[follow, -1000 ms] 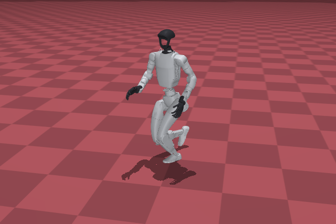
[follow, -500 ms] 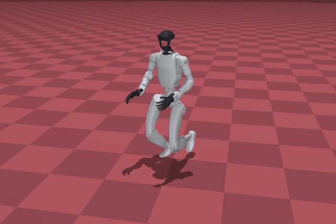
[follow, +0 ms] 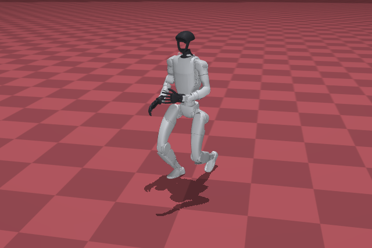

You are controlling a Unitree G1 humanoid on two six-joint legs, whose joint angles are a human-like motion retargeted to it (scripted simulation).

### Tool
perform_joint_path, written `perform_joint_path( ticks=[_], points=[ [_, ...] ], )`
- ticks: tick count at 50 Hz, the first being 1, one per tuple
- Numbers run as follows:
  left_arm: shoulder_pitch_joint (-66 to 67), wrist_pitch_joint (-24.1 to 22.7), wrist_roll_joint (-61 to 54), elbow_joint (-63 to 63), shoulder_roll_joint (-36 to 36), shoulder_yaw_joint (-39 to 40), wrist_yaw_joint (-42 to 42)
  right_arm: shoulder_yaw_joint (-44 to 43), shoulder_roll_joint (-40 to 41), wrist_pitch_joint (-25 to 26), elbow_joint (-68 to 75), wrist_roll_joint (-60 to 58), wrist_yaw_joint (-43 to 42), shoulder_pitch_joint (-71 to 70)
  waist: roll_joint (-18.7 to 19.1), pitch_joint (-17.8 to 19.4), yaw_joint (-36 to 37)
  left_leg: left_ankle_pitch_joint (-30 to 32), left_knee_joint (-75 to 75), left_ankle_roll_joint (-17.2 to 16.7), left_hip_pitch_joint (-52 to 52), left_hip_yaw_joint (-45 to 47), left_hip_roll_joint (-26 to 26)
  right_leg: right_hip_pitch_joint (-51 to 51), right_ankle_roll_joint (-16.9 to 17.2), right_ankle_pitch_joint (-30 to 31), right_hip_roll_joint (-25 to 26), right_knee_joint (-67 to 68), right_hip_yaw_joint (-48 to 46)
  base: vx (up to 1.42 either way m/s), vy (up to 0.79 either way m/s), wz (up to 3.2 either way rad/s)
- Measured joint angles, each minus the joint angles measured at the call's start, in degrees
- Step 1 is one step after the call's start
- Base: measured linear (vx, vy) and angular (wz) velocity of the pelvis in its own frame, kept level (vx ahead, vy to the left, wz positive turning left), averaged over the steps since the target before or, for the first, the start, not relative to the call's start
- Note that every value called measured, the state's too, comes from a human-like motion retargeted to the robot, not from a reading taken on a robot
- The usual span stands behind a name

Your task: Run

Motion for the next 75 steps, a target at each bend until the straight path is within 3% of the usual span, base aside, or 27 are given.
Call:
perform_joint_path(
  ticks=[2,5,7,9,10,13,15,18,22,25,27,29,33,35,37,40,42,44,45,48,52,55,60,62,65,69,75],
  points=[
    [1.02,0.14,0.28,-1.21,0.09,-1.08,-1.04,-0.74,-0.07,0.09,-1.07,-0.09,-1.20,-0.13,1.90,0.25,1.83,5.65,10.09,-0.29,-1.28,-0.53,4.99,1.00,-2.32,-0.81,3.70,-0.21,-0.98,-0.10,-0.08,-0.14],
    [4.85,2.42,-0.22,-0.84,-0.27,-1.60,-2.00,-0.90,0.47,1.53,-2.64,-1.47,-4.21,-5.93,2.88,2.04,5.79,8.73,27.67,2.78,-8.07,-1.57,12.08,3.50,-7.78,-4.86,7.16,4.97,-1.60,-0.11,-0.09,0.09],
    [8.78,4.16,-0.55,0.79,-0.21,-0.89,-2.26,-0.44,0.95,2.55,-3.48,-3.64,-6.08,-13.01,2.80,2.59,9.59,5.26,35.16,6.37,-17.02,-2.36,15.76,5.64,-9.52,-6.09,9.03,5.19,-1.17,-0.11,-0.07,0.02],
    [14.03,4.92,-1.41,1.61,0.50,0.51,-3.23,-0.08,1.49,2.92,-5.03,-4.93,-7.05,-19.61,1.55,1.94,12.74,1.55,35.40,8.96,-26.35,-2.06,15.91,9.09,-9.12,-6.09,9.22,3.42,0.16,-0.05,-0.01,0.22],
    [17.02,5.09,-1.85,1.59,1.16,1.37,-3.95,0.01,1.72,2.88,-6.19,-5.04,-7.25,-22.27,0.47,1.48,13.82,-0.01,33.37,9.76,-30.26,-1.38,14.69,11.36,-8.23,-6.09,8.52,2.75,1.05,0.04,0.04,0.75],
    [25.55,4.51,-3.44,0.84,4.18,4.55,-7.05,0.30,2.03,2.01,-10.90,-3.55,-5.87,-25.79,-5.81,0.88,13.51,-2.36,16.27,9.08,-34.34,3.71,3.88,20.94,-2.10,-4.20,0.41,3.07,3.50,0.11,0.08,1.35],
    [29.53,4.02,-3.96,0.71,5.72,6.41,-8.34,0.72,1.88,1.01,-14.20,-2.85,-3.67,-26.19,-10.13,0.41,12.69,-2.16,1.69,7.13,-34.33,6.40,-4.77,26.43,3.04,1.00,-6.15,3.76,4.09,0.10,0.09,1.38],
    [31.97,4.02,-4.21,-0.33,6.40,7.72,-8.48,2.07,2.29,0.42,-17.05,-3.36,-0.54,-24.79,-14.31,-0.12,10.69,-2.05,-7.95,7.90,-32.53,7.84,-13.42,29.42,7.57,10.84,-13.35,10.68,4.58,0.00,0.07,0.93],
    [26.47,4.30,0.12,-1.50,6.35,6.93,-6.50,3.57,4.12,1.33,-15.07,-6.56,1.43,-20.55,-16.71,1.55,7.53,-6.74,-1.85,13.92,-28.18,7.64,-17.54,25.80,6.55,18.04,-20.18,27.92,5.79,-0.04,0.03,0.26],
    [15.95,4.74,2.54,-0.28,4.67,4.28,-3.24,4.07,4.91,2.09,-10.07,-8.13,1.87,-16.34,-17.52,2.15,3.19,-9.65,-2.38,14.74,-22.17,6.68,-19.07,15.63,2.39,13.64,-23.59,36.69,8.09,-0.04,0.01,0.12],
    [10.20,4.69,2.23,-0.22,2.86,3.20,-2.16,4.23,3.85,1.72,-7.68,-7.34,2.29,-12.84,-16.03,1.21,0.49,-9.73,-5.98,13.59,-15.94,5.89,-18.85,8.31,0.52,9.55,-22.63,36.02,8.72,0.02,0.01,-0.15],
    [6.04,3.93,1.58,-1.43,1.38,2.58,-2.10,3.91,2.09,1.13,-6.68,-5.38,2.69,-9.08,-13.00,0.36,-1.06,-8.15,-8.87,9.96,-9.61,4.71,-15.93,3.22,-0.44,6.75,-19.04,30.27,7.12,0.08,-0.02,-0.51],
    [0.37,0.26,1.27,-5.76,0.83,0.28,-3.88,1.19,-0.95,0.35,-7.15,-1.59,3.32,-1.28,-4.76,-0.48,-0.55,-0.84,-6.01,1.26,-0.74,2.00,-5.17,0.02,0.09,3.18,-6.13,9.11,1.49,0.08,-0.08,-0.62],
    [-1.00,-0.76,1.54,-7.96,1.11,-1.28,-4.94,-0.61,-1.68,0.21,-8.04,-0.65,2.78,1.27,-1.41,-1.02,0.83,4.48,-0.34,-0.79,0.43,1.29,0.63,-0.22,0.15,2.57,0.36,-0.20,0.13,-0.04,-0.10,-0.39],
    [-1.05,-0.77,1.30,-9.66,1.29,-2.28,-5.79,-1.74,-1.96,0.13,-9.20,-0.48,1.67,1.55,0.30,-0.97,2.53,6.98,8.39,-0.13,0.44,1.10,5.59,0.17,-1.58,1.35,4.22,-1.52,-0.47,-0.10,-0.08,-0.27],
    [1.78,0.81,0.52,-9.73,1.01,-3.15,-6.44,-2.28,-1.90,0.67,-10.74,-1.47,-0.28,-1.72,0.42,0.24,5.44,6.83,23.60,3.71,-1.47,1.19,11.40,1.37,-6.76,-3.38,6.95,5.75,-0.22,-0.10,-0.08,-0.01],
    [4.16,3.59,-0.47,-8.56,1.01,-2.58,-7.24,-2.30,-1.73,2.59,-10.97,-3.38,-2.18,-8.71,0.70,2.34,8.63,4.55,32.29,6.74,-6.96,-0.46,15.09,3.41,-9.68,-5.85,8.95,8.14,-0.24,-0.10,-0.10,0.01],
    [8.02,5.38,-1.05,-6.61,1.26,-1.53,-8.48,-1.65,-1.21,3.71,-11.07,-4.96,-3.19,-15.96,0.29,2.91,11.68,1.87,36.50,9.62,-15.06,-1.12,16.95,6.04,-10.19,-6.09,9.86,7.46,0.43,-0.09,-0.05,0.06],
    [10.45,5.92,-1.33,-5.87,1.57,-0.86,-9.24,-1.28,-0.90,3.96,-11.41,-5.34,-3.48,-19.14,-0.27,2.73,12.89,0.62,36.89,10.78,-19.29,-1.03,16.80,7.81,-9.72,-6.09,9.71,6.68,1.07,-0.02,0.00,0.42],
    [19.06,6.08,-3.03,-5.82,3.74,1.90,-11.63,-0.52,-0.04,3.50,-14.75,-4.02,-3.21,-23.93,-4.52,1.92,14.00,-1.20,27.51,11.54,-27.59,2.54,9.73,15.30,-4.90,-4.62,4.94,4.97,3.83,0.06,0.06,0.89],
    [27.92,4.81,-4.50,-5.54,6.59,5.51,-13.53,0.62,0.50,1.69,-20.25,-2.25,-0.63,-25.12,-10.80,0.55,13.69,-0.63,3.69,7.74,-31.60,7.72,-3.18,24.21,3.82,4.52,-4.58,3.81,5.39,0.08,0.10,1.02],
    [31.41,4.67,-5.76,-5.36,7.41,7.40,-13.64,1.37,0.38,0.73,-23.84,-2.44,1.66,-24.72,-14.42,-0.81,11.90,-0.23,-11.48,6.32,-31.96,9.60,-11.99,27.89,8.03,11.31,-11.54,6.49,5.37,0.01,0.08,0.89],
    [29.34,5.13,-3.20,-5.48,7.01,7.69,-11.73,2.78,2.10,1.08,-24.18,-5.15,3.07,-21.34,-16.83,0.08,9.16,-4.63,-3.43,13.11,-31.22,9.80,-16.56,29.91,8.48,17.10,-18.78,21.83,5.37,-0.04,0.02,0.30],
    [23.03,5.70,-0.52,-3.97,6.24,6.60,-9.29,2.35,3.49,1.98,-21.45,-6.92,3.04,-19.68,-17.46,2.03,7.78,-7.47,-0.43,14.74,-28.47,9.03,-16.92,27.09,6.80,18.26,-20.78,28.38,6.30,-0.04,-0.01,0.02],
    [13.03,6.07,1.61,-1.69,4.07,4.04,-6.38,2.15,4.24,2.77,-16.15,-7.78,3.14,-15.31,-17.67,2.34,3.65,-9.90,-0.36,14.74,-23.59,8.06,-17.54,18.57,2.88,14.29,-23.22,35.41,7.90,-0.05,-0.01,0.08],
    [2.79,5.32,1.89,-2.69,1.15,1.96,-4.65,1.27,1.55,1.74,-13.06,-5.32,3.50,-7.97,-13.97,0.27,-1.50,-9.20,-8.20,12.45,-12.17,7.05,-16.93,5.78,0.70,8.33,-20.52,32.09,8.55,0.03,0.06,-0.19],
    [-4.40,0.23,2.97,-10.24,0.82,-0.59,-6.10,-2.68,-3.25,0.32,-14.45,-1.23,3.01,2.97,-2.90,-1.41,-1.61,-0.25,-8.09,0.57,0.74,4.46,-3.24,-1.10,1.56,5.12,-4.82,5.62,1.04,0.09,-0.06,-0.53]
  ],
)
